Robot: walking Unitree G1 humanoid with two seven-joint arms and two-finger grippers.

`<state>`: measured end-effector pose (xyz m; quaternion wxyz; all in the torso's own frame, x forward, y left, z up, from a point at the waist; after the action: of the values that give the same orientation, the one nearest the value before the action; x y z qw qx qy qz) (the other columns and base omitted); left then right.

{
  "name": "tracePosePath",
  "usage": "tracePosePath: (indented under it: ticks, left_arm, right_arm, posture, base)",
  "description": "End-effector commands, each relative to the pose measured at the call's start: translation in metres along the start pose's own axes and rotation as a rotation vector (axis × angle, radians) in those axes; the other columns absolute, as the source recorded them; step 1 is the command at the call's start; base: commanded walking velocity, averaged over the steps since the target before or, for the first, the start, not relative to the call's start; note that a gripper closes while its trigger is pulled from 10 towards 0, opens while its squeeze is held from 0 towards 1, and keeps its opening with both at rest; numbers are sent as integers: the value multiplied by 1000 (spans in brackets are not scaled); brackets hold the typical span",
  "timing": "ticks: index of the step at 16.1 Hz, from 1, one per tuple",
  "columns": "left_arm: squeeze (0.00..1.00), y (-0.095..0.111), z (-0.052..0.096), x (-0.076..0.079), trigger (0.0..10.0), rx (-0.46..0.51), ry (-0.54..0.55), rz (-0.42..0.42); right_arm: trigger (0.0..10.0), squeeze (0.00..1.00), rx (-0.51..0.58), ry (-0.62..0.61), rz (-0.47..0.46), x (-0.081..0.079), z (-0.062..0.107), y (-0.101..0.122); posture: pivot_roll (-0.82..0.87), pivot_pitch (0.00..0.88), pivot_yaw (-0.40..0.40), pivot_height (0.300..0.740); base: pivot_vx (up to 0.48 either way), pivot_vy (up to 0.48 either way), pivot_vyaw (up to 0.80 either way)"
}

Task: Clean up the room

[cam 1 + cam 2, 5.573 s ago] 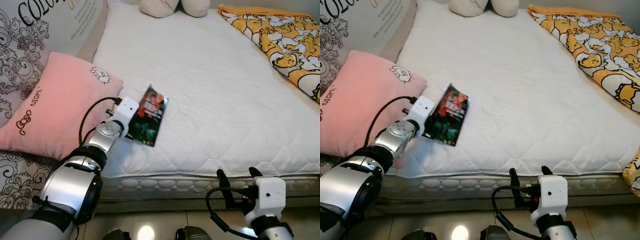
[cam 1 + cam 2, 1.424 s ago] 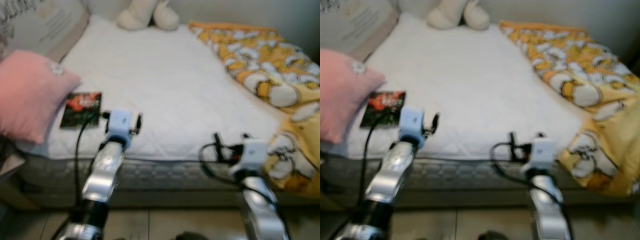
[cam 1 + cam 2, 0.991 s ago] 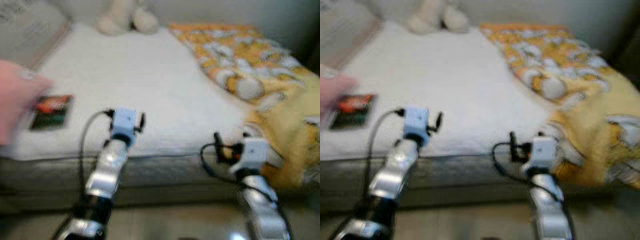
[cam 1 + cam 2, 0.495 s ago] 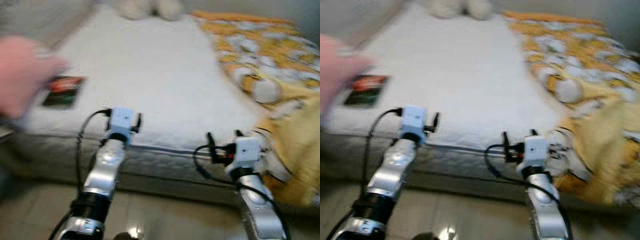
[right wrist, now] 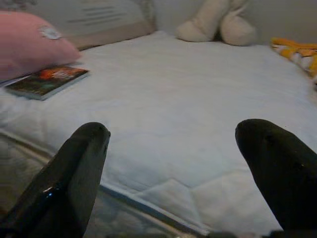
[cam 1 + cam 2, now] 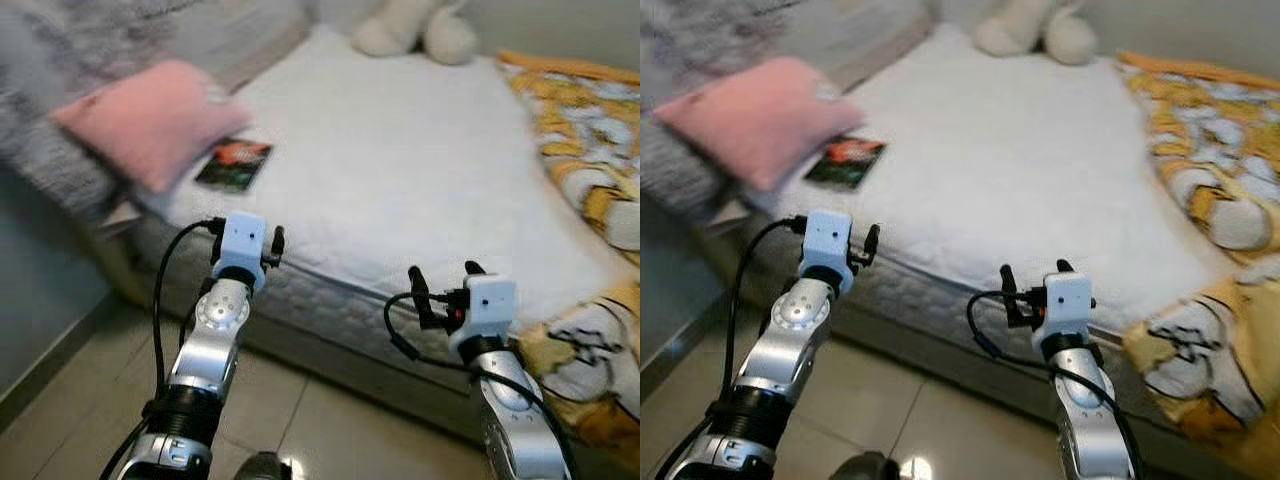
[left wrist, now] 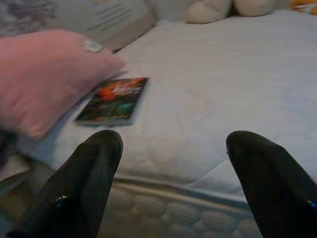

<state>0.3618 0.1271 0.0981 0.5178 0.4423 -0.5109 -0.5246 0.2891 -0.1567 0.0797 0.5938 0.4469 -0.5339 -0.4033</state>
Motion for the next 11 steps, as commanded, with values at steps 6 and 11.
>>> tracePosePath:
  ticks: [6, 11]
  left_arm:
    - [0, 2, 3, 24, 10000, 22, -149, -38]
    - [0, 1, 2, 26, 10000, 14, -171, -28]
  right_arm:
    - [10000, 0, -14, -55, -20, 9, 2, -3]
    - [10000, 0, -18, -58, -19, 9, 1, -2]
  posture:
    - [-97, 0, -6, 714]
    - [-99, 0, -2, 714]
  base:
    - [97, -126, 463]
    - [128, -136, -260]
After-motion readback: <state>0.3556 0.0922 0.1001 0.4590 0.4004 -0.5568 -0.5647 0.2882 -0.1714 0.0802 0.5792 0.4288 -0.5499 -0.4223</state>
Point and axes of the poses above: a point about 5 cm out from each wrist's last joint towards the gripper, its own z axis pointing back from the gripper into the wrist, its own y axis along the axis of the wrist's last joint, x = y × z, the point moved 4 cm from there along -z, pointing out of the wrist towards the gripper, and after that the axes turned 14 degrees about z, right-handed, at the moved point
